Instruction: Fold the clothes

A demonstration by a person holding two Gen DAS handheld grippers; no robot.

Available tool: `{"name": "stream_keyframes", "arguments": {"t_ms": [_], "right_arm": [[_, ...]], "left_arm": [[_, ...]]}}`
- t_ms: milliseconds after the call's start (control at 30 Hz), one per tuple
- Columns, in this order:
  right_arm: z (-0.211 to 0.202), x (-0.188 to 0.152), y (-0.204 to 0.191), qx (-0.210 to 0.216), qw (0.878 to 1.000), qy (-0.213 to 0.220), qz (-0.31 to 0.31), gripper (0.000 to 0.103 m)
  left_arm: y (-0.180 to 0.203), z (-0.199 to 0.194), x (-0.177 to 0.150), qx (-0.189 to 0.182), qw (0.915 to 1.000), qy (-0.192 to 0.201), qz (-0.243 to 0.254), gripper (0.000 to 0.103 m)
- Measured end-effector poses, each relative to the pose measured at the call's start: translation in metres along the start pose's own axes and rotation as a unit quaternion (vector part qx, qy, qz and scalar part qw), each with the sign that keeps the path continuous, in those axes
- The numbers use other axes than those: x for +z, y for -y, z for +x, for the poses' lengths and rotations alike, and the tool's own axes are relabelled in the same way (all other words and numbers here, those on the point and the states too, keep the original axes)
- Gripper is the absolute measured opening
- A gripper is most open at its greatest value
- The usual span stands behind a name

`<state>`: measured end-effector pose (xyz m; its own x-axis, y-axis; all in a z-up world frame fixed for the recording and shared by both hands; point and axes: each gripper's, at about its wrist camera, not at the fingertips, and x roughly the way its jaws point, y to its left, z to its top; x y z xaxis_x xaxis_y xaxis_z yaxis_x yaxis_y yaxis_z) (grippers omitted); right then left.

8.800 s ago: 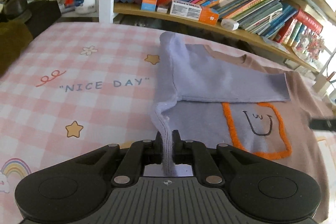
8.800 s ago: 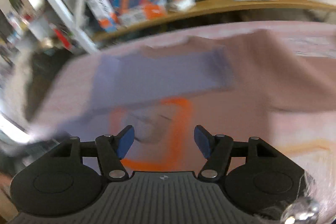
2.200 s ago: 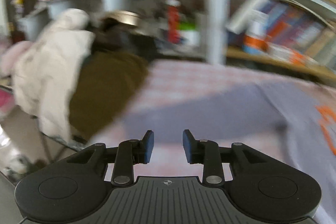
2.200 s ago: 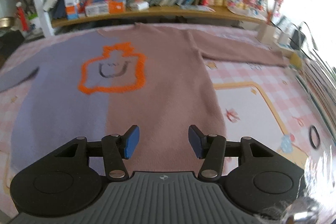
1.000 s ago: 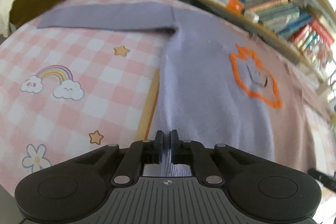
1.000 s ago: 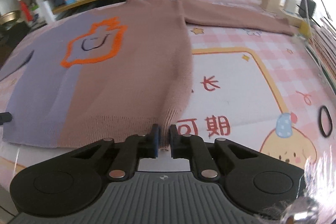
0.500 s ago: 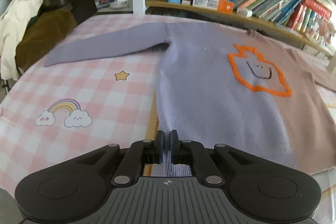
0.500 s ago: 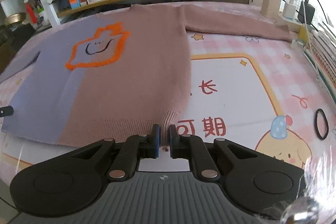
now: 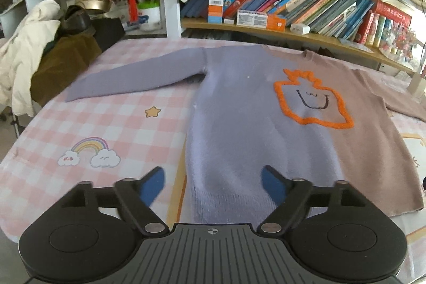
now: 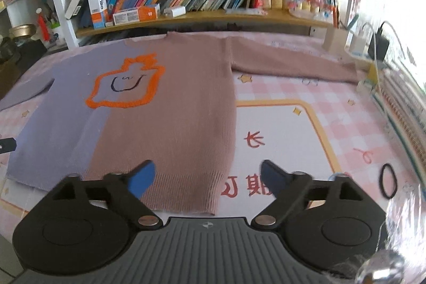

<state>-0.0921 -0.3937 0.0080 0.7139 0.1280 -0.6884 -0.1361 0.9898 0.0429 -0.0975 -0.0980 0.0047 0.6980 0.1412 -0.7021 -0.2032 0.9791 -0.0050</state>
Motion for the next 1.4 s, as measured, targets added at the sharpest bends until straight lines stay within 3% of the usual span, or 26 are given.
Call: {"name": "stream_keyframes", "arguments": {"t_ms": [167,500,733,1400], "right_arm": [[0.000,-0.001,0.000,-0.004,1.000,-0.004,-0.014,0.102],[0.002,-0.003,-0.004,0.008,1.000,-0.008,-0.025,0.103],[0.004,-0.002,-0.010,-0.004,1.000,-0.008,-0.015,0.103],[0.011,0.007,-0.086,-0.048,0.999,-0.013,0.006,0.103]], "left_arm": [[0.012,-0.009,-0.008,0.006,1.0000,-0.006,0.004,0.093],[0.013,-0.015,-0.013,0.012,0.9999,-0.005,0.005,0.094],[0.011,-0.007,-0.008,-0.011,0.9998,-0.001,0.019,0.094],[-0.057,0.030,0.028,-0.060,0.9977,-0.006,0.031,0.094]]}}
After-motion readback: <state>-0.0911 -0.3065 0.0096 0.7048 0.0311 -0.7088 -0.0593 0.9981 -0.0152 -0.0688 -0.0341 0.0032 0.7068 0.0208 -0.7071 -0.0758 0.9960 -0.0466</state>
